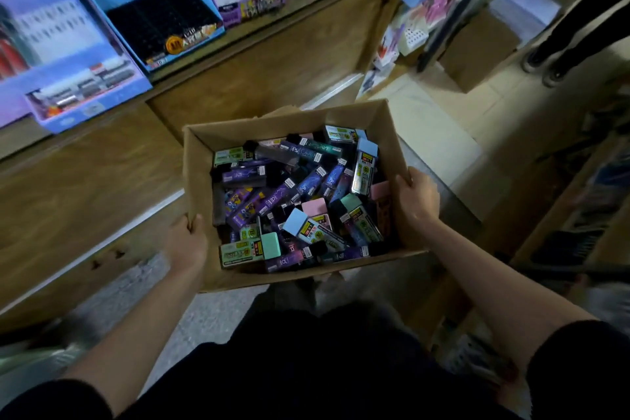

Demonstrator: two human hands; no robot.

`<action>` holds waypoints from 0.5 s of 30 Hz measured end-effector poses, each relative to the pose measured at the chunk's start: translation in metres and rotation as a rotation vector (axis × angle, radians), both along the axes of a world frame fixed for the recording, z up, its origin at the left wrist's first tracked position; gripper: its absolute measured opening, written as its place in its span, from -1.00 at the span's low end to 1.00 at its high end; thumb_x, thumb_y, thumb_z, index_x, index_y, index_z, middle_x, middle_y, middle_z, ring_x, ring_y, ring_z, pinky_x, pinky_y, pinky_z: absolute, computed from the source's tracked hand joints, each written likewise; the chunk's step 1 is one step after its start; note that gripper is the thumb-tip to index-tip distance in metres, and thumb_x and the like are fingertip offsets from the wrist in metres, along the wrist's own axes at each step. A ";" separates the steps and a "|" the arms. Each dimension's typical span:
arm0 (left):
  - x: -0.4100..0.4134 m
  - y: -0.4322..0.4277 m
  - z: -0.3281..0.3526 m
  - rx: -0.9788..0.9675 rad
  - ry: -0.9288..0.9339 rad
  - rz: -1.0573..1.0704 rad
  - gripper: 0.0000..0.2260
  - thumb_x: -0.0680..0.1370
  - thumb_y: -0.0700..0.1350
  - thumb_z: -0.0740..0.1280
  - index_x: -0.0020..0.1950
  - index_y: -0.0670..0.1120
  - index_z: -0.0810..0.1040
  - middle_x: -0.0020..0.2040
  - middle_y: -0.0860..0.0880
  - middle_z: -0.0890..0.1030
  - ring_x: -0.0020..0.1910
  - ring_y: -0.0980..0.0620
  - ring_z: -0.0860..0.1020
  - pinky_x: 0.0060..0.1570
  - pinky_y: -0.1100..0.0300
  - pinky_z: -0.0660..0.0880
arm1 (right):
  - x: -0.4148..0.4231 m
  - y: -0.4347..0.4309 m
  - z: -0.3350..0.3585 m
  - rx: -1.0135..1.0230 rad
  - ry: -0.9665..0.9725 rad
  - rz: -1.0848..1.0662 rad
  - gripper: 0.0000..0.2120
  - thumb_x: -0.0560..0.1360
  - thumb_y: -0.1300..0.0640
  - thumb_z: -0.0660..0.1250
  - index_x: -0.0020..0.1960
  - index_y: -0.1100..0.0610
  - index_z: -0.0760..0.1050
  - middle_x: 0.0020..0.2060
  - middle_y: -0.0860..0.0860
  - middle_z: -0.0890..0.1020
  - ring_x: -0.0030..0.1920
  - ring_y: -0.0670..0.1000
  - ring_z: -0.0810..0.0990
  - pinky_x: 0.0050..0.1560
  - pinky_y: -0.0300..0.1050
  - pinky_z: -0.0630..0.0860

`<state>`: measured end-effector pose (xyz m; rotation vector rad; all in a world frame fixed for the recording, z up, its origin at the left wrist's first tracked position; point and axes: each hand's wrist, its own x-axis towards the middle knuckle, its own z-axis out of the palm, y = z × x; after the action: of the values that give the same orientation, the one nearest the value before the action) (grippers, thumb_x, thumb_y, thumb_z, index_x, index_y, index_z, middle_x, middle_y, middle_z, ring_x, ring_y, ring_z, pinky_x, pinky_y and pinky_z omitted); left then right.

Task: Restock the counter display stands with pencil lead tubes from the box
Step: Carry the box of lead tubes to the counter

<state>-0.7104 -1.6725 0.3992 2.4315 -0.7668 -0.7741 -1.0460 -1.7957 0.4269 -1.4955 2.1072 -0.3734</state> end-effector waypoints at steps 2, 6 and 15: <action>0.001 -0.019 0.002 0.017 0.017 0.013 -0.63 0.63 -0.11 0.14 -0.37 -0.07 0.21 -0.34 -0.07 0.34 -0.18 -0.07 0.34 -0.24 0.15 0.16 | 0.003 -0.025 0.000 -0.001 -0.005 0.032 -0.86 0.58 0.12 0.18 -0.04 0.10 0.51 -0.17 0.03 0.60 -0.19 0.03 0.55 -0.25 -0.10 0.42; 0.004 -0.042 0.002 0.023 0.045 0.066 -0.67 0.63 -0.11 0.15 -0.30 -0.20 0.33 -0.38 -0.06 0.33 -0.25 -0.07 0.37 -0.32 0.10 0.16 | 0.010 -0.069 0.006 -0.006 -0.004 0.089 -0.86 0.56 0.13 0.20 -0.04 0.12 0.53 -0.16 0.11 0.62 -0.14 0.15 0.57 -0.17 -0.01 0.48; -0.012 -0.082 -0.016 0.008 0.034 0.267 -0.68 0.63 -0.12 0.17 -0.26 -0.27 0.42 -0.39 -0.13 0.40 -0.32 -0.10 0.40 -0.38 0.08 0.20 | 0.031 -0.169 -0.012 0.027 0.017 0.305 -0.82 0.57 0.15 0.20 0.02 0.19 0.54 -0.08 0.18 0.63 -0.09 0.18 0.56 -0.16 -0.06 0.40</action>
<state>-0.7222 -1.7544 0.3828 2.4542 -0.4145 -0.7122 -1.0154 -1.9644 0.4146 -1.7752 1.8482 -0.2183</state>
